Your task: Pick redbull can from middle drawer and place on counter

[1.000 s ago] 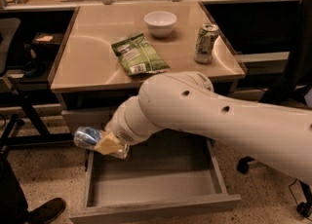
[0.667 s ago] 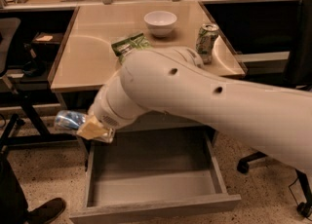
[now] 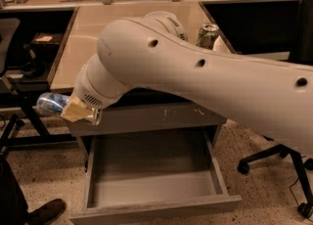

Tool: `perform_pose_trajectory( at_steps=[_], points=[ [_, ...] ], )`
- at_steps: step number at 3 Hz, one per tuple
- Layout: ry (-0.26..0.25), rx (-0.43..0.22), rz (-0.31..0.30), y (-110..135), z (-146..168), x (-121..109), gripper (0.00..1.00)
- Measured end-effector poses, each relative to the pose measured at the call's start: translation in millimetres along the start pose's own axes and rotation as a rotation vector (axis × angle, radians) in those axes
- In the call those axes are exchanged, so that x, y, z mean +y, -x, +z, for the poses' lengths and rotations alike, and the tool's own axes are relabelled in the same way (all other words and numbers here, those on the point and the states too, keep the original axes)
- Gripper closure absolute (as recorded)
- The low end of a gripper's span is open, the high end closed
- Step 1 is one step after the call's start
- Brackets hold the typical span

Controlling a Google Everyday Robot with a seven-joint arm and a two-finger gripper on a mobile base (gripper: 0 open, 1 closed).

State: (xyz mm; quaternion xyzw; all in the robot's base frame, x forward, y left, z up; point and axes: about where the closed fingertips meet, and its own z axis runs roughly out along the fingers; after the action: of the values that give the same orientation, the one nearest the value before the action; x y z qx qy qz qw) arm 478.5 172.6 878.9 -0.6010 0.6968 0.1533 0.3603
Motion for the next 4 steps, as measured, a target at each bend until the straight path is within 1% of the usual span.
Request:
perform_pose_trajectory(
  at_steps=[1,2,3,4],
  points=[
    [0.0,0.0,0.001,-0.4,0.0,0.0,1.0],
    [-0.009,-0.034,-0.008,23.9,11.1,-27.5,1.0],
    [-0.001,-0.07,-0.019,57.9,35.6,-71.1,1.0],
    [0.015,-0.079,-0.03,84.7,63.4,-108.5,1.0]
  ],
)
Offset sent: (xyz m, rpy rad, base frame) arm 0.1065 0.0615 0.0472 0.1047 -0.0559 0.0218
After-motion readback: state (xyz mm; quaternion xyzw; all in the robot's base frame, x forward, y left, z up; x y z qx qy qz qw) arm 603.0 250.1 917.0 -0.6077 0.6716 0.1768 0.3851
